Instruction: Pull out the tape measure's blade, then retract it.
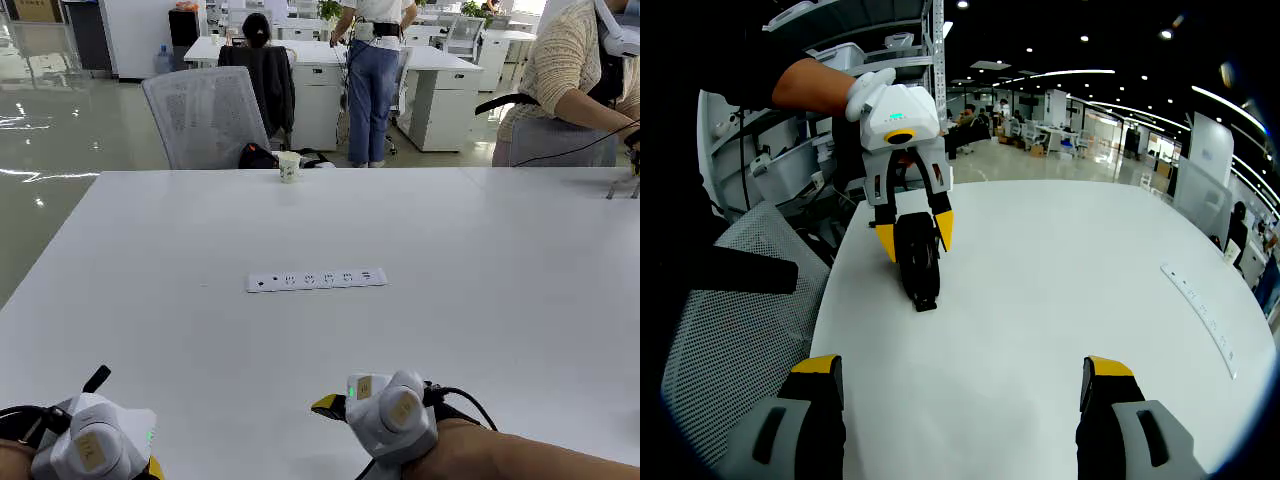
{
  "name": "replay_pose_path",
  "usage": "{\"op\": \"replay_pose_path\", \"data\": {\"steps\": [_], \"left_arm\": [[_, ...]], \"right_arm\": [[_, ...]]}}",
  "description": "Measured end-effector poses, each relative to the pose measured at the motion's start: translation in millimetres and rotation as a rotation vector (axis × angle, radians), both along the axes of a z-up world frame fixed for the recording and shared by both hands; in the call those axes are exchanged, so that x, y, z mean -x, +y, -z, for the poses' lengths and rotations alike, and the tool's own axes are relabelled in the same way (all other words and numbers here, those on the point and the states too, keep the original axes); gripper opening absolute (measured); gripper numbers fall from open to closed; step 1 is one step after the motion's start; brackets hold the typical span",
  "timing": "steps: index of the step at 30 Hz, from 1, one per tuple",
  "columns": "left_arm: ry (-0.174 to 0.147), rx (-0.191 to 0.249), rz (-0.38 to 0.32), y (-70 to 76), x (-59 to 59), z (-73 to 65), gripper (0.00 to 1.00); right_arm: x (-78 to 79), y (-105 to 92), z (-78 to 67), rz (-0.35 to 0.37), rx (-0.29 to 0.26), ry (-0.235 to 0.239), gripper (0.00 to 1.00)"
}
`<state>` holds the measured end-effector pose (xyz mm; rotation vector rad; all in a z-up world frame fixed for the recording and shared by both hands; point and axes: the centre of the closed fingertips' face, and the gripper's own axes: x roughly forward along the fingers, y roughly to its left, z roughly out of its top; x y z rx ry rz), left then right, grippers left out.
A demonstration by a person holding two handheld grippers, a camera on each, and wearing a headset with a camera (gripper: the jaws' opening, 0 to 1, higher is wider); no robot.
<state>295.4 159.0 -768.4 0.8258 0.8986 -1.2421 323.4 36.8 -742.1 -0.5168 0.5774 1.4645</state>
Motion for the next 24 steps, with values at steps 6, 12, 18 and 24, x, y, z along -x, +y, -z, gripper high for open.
{"op": "replay_pose_path", "data": {"steps": [6,12,18,24], "left_arm": [[0.010,-0.036,0.000,0.3,-0.1,1.6,0.30],[-0.003,-0.001,-0.034,0.5,0.1,1.2,0.30],[-0.020,-0.019,-0.036,-1.1,-0.6,2.9,0.30],[-0.016,-0.017,-0.045,-0.3,-1.6,4.1,0.30]], "right_arm": [[1.5,9.8,4.5,-0.013,0.001,0.006,0.99],[2.4,19.8,17.4,-0.005,0.012,0.011,0.99],[9.7,32.8,35.4,-0.007,0.039,0.045,0.90],[16.3,48.3,39.9,-0.030,0.038,0.051,0.84]]}}
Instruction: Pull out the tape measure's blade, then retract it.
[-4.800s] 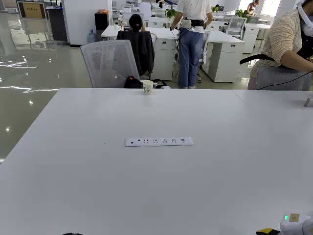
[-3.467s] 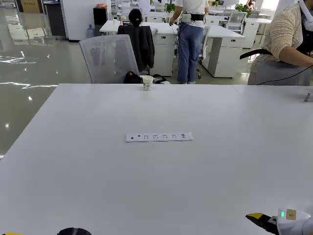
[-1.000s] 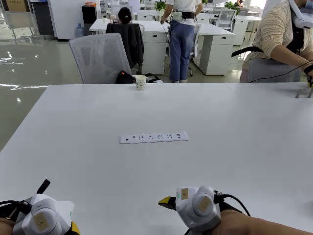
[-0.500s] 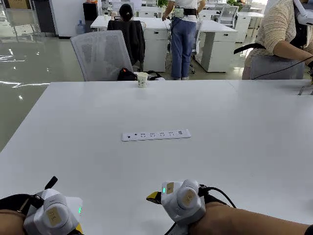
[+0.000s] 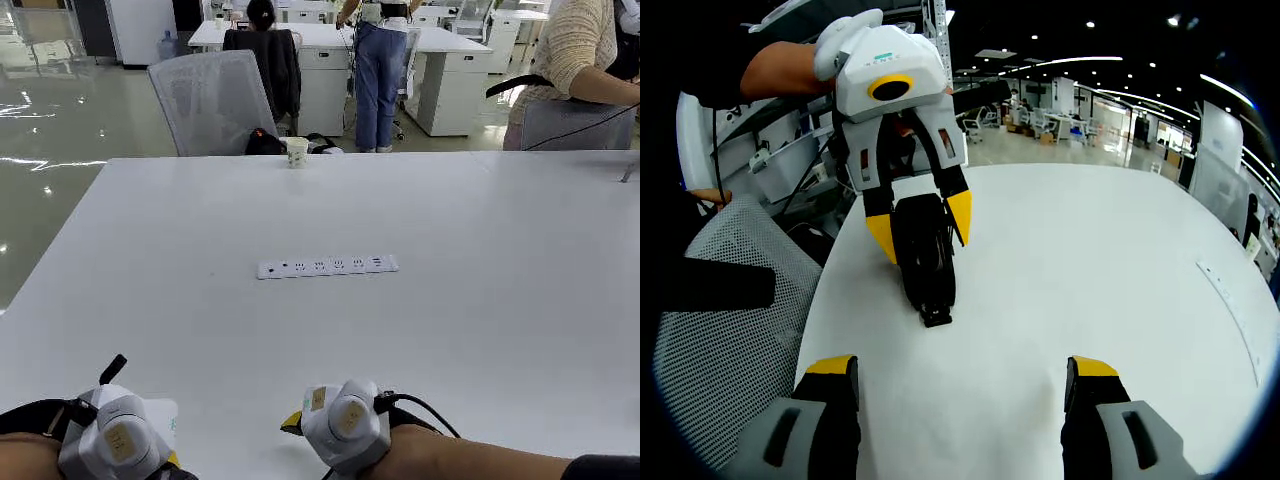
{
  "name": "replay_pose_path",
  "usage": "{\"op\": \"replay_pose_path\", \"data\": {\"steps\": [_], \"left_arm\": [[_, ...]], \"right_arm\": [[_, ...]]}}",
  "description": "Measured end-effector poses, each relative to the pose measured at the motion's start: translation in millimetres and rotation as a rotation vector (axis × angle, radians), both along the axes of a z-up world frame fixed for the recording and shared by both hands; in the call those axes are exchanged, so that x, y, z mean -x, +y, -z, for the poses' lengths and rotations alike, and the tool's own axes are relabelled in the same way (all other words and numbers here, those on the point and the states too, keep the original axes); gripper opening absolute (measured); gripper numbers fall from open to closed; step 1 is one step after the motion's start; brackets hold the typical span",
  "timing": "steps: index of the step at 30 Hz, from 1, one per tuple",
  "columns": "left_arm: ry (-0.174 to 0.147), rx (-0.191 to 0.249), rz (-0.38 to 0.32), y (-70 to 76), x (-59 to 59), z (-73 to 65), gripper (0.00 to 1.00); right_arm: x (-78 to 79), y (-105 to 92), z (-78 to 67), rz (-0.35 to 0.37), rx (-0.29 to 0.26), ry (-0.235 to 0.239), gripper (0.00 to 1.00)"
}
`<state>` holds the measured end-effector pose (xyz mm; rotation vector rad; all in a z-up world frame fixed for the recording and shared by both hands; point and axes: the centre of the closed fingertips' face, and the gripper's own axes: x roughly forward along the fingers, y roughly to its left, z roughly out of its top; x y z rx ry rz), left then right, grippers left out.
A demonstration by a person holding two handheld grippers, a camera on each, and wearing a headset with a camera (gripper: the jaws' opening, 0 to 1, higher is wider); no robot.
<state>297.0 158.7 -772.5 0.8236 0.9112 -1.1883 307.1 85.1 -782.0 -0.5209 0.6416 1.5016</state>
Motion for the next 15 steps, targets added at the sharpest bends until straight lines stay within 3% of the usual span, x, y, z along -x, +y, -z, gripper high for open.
{"op": "replay_pose_path", "data": {"steps": [6,15], "left_arm": [[0.003,0.008,0.004,-0.5,1.1,0.3,0.30],[0.019,0.032,-0.011,0.2,-0.1,1.1,0.31]], "right_arm": [[0.9,15.7,2.3,-0.006,-0.017,0.000,0.71],[13.4,30.0,12.6,-0.057,0.002,-0.013,0.53]]}}
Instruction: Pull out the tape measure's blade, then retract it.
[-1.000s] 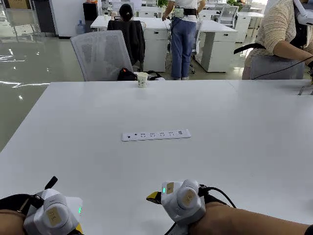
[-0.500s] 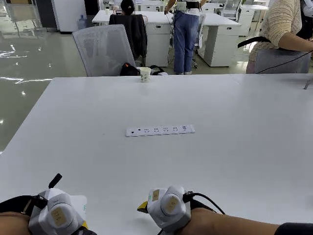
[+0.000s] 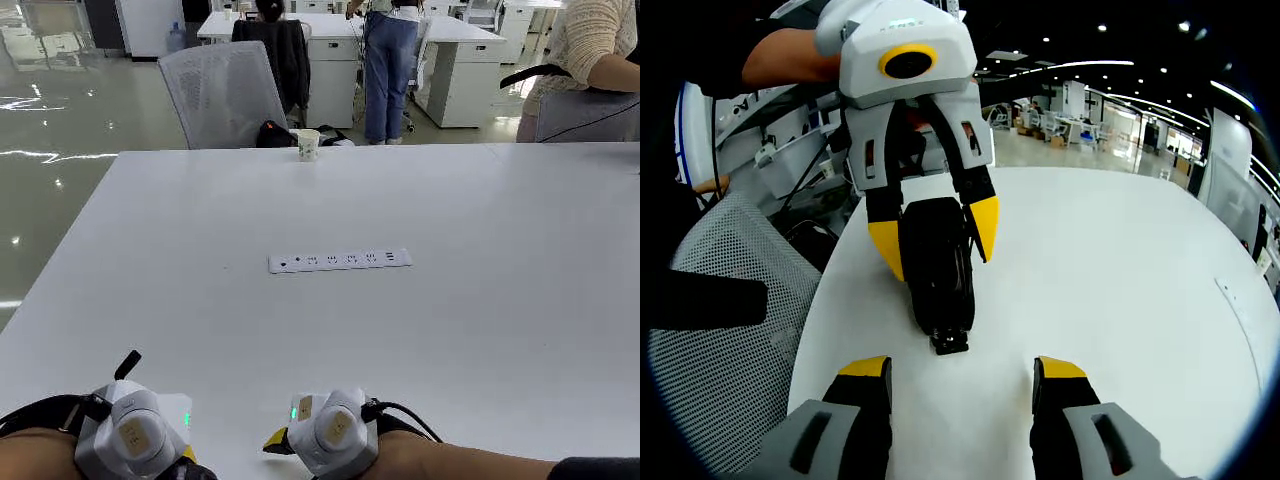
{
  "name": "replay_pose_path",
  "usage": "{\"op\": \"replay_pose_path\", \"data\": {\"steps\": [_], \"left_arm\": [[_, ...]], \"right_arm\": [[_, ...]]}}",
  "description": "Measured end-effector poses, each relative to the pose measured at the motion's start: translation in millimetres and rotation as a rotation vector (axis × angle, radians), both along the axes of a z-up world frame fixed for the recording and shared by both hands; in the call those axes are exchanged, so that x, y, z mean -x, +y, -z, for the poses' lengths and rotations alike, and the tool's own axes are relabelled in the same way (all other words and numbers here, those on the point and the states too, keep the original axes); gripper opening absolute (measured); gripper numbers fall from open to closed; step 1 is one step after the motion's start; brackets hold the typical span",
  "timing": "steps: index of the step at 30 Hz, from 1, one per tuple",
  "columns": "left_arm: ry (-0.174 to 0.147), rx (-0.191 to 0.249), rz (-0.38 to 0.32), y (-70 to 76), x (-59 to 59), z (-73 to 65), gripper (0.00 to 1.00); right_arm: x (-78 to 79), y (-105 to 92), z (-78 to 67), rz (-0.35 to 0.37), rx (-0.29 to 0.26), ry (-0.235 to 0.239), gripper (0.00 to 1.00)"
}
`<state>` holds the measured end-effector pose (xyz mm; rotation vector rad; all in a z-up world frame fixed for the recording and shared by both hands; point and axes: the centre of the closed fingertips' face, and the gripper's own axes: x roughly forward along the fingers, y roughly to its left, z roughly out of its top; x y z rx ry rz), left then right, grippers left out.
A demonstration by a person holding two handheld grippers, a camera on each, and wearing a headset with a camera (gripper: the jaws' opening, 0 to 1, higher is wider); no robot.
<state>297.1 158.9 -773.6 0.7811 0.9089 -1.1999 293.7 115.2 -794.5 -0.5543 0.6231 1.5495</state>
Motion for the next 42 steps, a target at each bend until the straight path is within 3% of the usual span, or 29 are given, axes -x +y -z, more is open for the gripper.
{"op": "replay_pose_path", "data": {"steps": [18,26,31,33,42], "left_arm": [[0.013,0.008,0.005,0.3,1.2,0.6,0.31],[0.012,0.008,0.006,0.7,0.8,0.6,0.31],[0.014,0.011,0.011,1.1,0.8,0.3,0.31],[0.014,0.008,0.013,1.1,0.9,0.3,0.31],[0.015,0.008,0.016,1.9,1.3,-0.2,0.31]], "right_arm": [[6.0,22.5,9.9,-0.060,0.020,-0.044,0.14],[6.5,25.6,13.3,-0.102,0.055,-0.068,0.13],[6.0,26.2,13.8,-0.109,0.074,-0.059,0.13],[6.3,26.0,13.9,-0.130,0.074,-0.082,0.13],[7.1,23.8,13.5,-0.095,0.046,-0.041,0.10]]}}
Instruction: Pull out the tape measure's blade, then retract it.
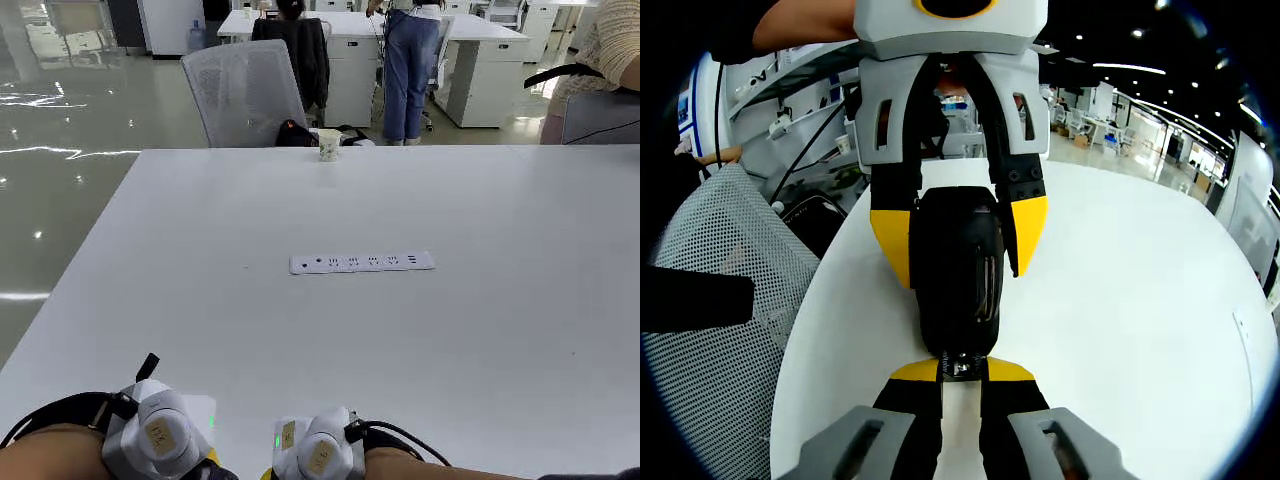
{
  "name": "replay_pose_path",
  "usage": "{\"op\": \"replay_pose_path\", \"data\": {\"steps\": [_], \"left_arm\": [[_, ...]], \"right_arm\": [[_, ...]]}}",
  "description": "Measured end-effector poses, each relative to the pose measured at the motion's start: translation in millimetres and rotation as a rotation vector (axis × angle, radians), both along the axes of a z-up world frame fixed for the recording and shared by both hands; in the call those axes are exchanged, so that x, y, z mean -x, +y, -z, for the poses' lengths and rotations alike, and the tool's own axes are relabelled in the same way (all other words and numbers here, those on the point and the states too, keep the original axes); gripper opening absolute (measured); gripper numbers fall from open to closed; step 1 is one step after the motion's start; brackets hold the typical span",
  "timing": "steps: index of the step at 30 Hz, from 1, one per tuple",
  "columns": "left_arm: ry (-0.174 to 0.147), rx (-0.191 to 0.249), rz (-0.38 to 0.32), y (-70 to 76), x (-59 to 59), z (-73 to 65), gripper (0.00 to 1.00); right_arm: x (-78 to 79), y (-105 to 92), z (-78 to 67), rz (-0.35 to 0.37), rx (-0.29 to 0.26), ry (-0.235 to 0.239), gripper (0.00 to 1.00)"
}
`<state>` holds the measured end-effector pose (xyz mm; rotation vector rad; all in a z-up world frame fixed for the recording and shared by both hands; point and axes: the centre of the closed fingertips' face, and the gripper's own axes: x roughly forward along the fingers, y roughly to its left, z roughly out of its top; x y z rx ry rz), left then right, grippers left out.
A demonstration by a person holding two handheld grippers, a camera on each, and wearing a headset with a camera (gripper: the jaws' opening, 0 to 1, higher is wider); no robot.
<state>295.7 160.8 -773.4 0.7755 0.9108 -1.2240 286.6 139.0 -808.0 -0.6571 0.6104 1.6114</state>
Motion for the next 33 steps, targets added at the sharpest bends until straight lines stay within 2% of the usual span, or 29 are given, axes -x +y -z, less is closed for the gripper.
{"op": "replay_pose_path", "data": {"steps": [11,33], "left_arm": [[0.009,-0.008,-0.009,-0.3,-0.5,0.1,0.31],[0.001,-0.009,-0.022,-0.1,-1.7,-0.5,0.31]], "right_arm": [[-1.7,-9.6,-0.2,-0.003,0.008,0.004,0.10],[-5.8,-24.8,0.1,0.001,0.025,0.009,0.10]]}}
